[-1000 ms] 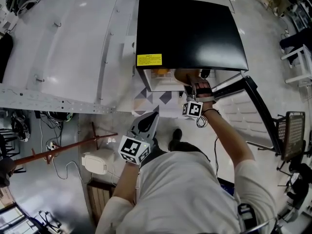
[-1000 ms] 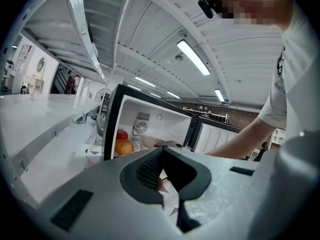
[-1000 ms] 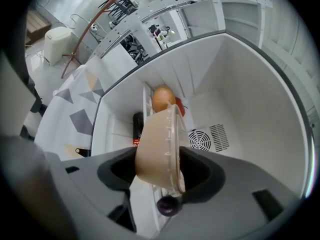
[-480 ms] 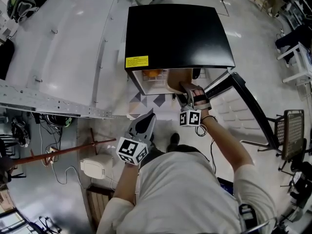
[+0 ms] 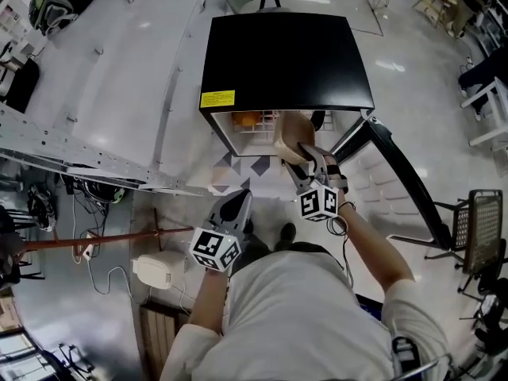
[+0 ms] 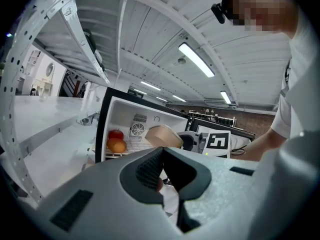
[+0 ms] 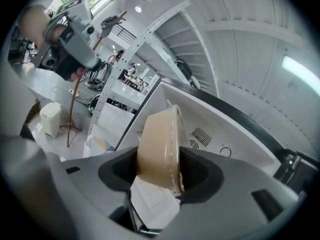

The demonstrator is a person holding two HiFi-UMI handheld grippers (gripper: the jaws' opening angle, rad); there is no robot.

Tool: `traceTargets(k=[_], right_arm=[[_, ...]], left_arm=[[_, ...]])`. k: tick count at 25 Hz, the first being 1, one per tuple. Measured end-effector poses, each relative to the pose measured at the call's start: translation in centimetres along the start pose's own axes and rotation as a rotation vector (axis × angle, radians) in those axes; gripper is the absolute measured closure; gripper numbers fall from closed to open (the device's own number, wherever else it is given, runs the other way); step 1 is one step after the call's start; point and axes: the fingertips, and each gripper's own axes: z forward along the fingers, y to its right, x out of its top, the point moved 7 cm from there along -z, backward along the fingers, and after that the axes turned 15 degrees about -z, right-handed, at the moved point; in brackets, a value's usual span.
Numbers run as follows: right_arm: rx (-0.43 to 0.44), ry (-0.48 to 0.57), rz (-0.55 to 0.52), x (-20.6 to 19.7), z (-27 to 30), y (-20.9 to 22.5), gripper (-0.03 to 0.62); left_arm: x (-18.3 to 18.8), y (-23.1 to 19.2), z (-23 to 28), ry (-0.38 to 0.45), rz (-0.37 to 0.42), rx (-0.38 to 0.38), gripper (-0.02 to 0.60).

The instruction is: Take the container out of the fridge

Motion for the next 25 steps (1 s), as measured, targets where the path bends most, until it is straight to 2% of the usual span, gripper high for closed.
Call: traceTargets(k=[7,11,16,25], right_arm=[[0.008,0.021,0.189,0.7,-3.5,1.6,0.352],[-0.012,0.01,0.257,1.2,-5.3,2.0,0.352],[-0.041,-0.015,0.32,2.5,-6.9,1.5,0.353],[-0.109,-0.039,0.551,5.2,-11.1,0.2,0.353]], left_arm=[[-0.3,1.0,-0.8,-0.005,0.007,-0.009,0.58],[0.3,0.7,-1.5,-0.004,0.019,-0.03,0.58],[1.5,0.0,-2.7,-0.01,0.033,-0.071,0.58],[2.0,-1.6,-6.3,-0.046,0.034,-0.159,0.58]])
